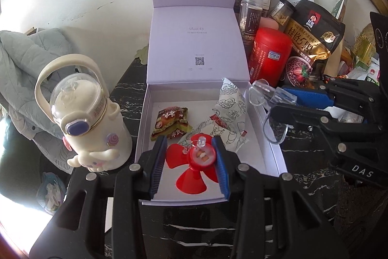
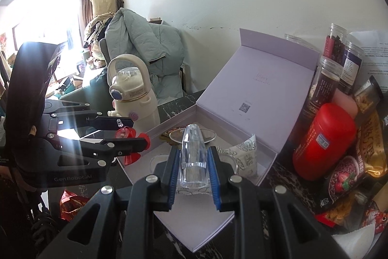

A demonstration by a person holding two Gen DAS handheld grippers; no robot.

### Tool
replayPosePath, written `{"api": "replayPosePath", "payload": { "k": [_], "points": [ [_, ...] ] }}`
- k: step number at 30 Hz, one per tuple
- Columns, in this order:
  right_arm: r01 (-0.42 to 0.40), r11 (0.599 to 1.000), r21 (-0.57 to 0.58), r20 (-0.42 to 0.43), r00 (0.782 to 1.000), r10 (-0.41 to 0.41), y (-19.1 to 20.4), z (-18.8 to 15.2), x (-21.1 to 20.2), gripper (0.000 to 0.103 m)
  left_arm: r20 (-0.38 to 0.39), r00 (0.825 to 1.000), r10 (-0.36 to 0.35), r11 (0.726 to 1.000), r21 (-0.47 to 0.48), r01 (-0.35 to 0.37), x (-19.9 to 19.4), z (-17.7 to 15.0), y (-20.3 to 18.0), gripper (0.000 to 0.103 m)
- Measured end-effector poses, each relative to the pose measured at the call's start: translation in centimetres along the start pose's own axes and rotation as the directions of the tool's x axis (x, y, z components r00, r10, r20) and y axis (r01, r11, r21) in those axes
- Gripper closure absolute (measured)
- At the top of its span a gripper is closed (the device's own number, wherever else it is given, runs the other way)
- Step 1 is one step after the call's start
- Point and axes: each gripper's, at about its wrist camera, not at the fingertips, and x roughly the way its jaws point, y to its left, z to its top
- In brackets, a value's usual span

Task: Organize objects
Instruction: 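Lower the red fan into the box with the left gripper while the right lowers the stand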

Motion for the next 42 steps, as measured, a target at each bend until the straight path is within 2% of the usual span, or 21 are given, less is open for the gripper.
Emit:
{"api": "replayPosePath", "payload": {
  "k": [13, 24, 42],
  "points": [
    [-0.022, 0.999, 0.037, 0.013, 1.000, 0.021, -3.7, 2.9, 3.9, 0.080, -0.016, 1.000, 0.011, 1.000, -0.004, -0.011, 3.7, 2.8, 0.7, 0.067],
    [0.019, 0.995, 0.101, -0.052, 0.999, -0.014, -6.8, 1.8, 6.1, 0.080, -0.031, 0.999, 0.018, 1.000, 0.010, -0.018, 7.5, 3.8, -0.5, 0.067],
    [0.016, 0.989, 0.147, -0.147, 0.989, 0.006, -7.9, 0.6, 10.5, 0.080, -0.061, 0.994, 0.091, 0.995, 0.044, -0.089, 12.0, 4.5, -0.2, 0.067]
  ]
}}
